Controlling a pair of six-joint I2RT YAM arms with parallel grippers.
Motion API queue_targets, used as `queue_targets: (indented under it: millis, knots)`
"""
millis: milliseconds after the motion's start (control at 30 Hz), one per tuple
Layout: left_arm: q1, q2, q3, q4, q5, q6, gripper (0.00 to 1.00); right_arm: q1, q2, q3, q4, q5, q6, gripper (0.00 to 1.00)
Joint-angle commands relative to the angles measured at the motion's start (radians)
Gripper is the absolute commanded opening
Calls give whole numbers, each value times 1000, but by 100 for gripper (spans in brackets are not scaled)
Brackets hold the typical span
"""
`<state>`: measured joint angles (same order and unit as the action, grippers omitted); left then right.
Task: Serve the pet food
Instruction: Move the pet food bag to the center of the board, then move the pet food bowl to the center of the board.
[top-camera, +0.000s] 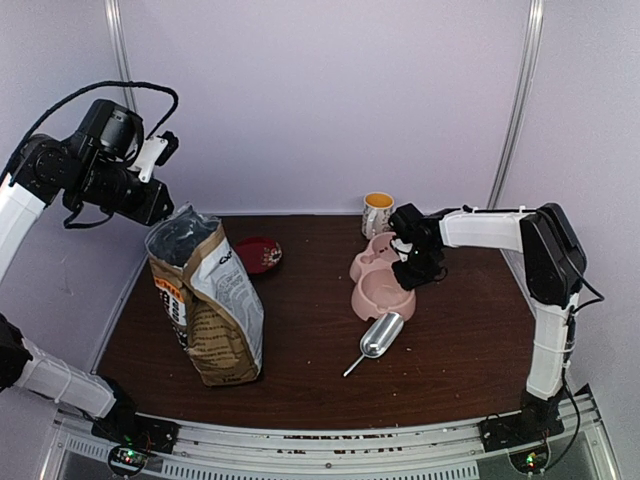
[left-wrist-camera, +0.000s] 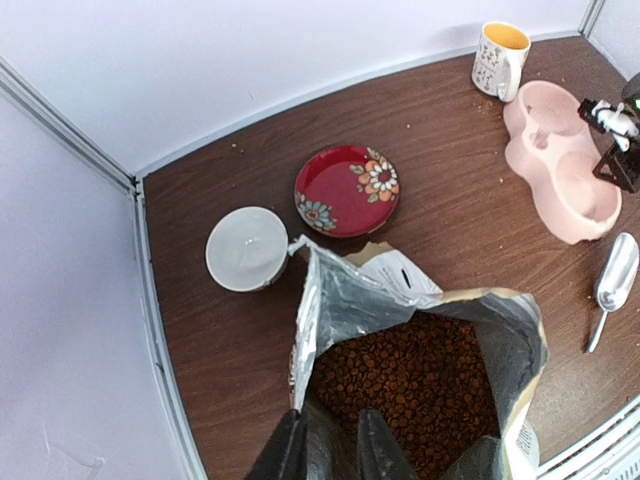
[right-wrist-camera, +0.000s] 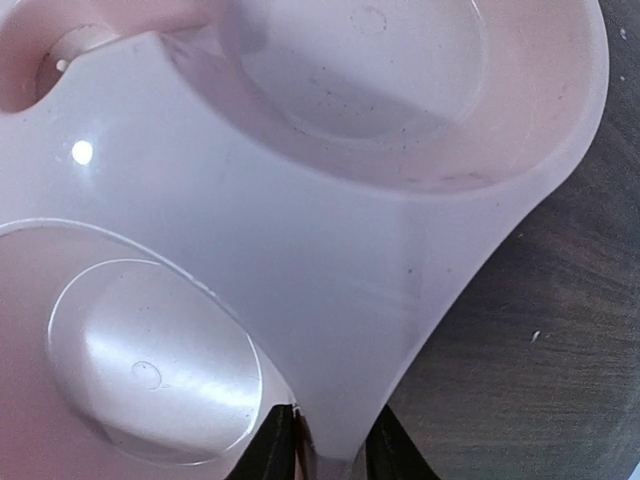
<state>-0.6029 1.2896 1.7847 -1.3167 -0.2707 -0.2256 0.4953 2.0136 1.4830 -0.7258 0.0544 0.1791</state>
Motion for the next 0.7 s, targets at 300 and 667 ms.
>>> queue_targets:
  millis: [300, 667]
  knots:
    - [5, -32, -47, 110, 51, 20, 29, 129, -102, -149, -48, -57, -41, 24]
    - [4, -79, -108, 149, 48, 17, 49, 160, -187, -138, -40, -60, 43, 38]
